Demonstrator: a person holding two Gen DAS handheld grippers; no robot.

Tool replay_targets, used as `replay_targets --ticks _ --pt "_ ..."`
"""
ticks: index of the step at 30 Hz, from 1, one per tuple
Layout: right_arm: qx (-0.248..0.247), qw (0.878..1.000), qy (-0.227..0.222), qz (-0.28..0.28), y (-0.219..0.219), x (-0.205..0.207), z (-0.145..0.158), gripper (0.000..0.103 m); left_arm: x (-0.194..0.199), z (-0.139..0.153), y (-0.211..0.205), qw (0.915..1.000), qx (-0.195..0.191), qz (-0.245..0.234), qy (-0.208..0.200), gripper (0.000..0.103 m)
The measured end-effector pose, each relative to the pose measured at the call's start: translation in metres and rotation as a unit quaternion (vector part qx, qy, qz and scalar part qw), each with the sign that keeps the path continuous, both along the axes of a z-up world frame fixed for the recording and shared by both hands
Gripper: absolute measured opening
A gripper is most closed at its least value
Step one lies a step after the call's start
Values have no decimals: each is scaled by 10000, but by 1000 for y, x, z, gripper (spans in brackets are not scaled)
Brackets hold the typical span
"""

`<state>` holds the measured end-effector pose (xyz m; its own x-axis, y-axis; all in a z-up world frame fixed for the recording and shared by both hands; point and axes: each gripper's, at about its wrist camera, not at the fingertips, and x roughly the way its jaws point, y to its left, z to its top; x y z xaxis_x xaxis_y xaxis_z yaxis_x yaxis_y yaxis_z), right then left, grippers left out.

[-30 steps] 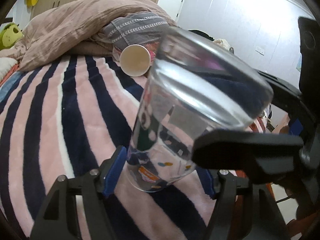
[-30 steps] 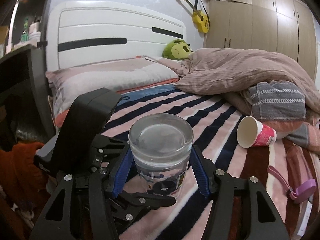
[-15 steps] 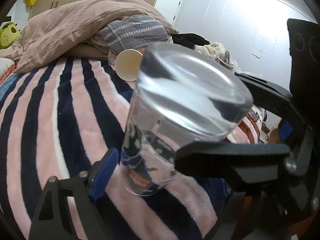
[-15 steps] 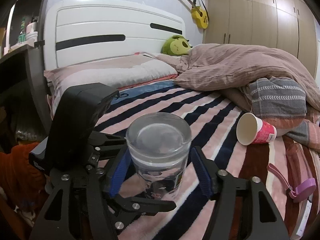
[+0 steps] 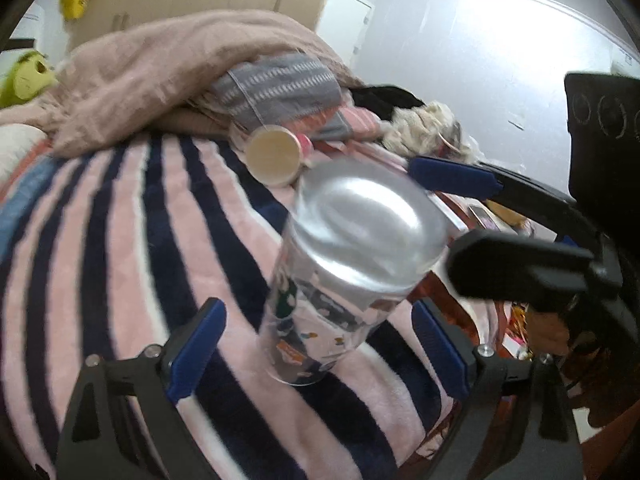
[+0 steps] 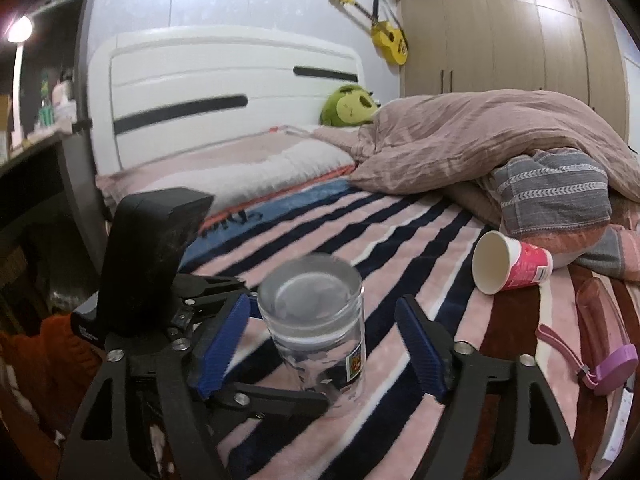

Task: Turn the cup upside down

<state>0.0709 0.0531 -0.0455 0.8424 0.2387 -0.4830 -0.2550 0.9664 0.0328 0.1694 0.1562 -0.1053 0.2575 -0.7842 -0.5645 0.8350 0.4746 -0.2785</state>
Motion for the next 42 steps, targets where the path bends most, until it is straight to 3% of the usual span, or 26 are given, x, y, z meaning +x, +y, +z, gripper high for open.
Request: replay_targets --ticks 2,8,17,42 --pt "71 9997 -142 -176 -4 -7 9 88 -5 15 10 9995 -52 271 -169 102" --pt "172 9961 -425 -750 -15 -32 35 102 -21 54 35 9939 -49 1029 -399 102" --pt "469 9909 -317 -1224 -20 -64 48 103 -38 80 59 9837 201 1771 -256 102" --pt "472 9905 -141 -1286 -16 -88 45 103 -50 86 59 9789 406 1977 -315 102"
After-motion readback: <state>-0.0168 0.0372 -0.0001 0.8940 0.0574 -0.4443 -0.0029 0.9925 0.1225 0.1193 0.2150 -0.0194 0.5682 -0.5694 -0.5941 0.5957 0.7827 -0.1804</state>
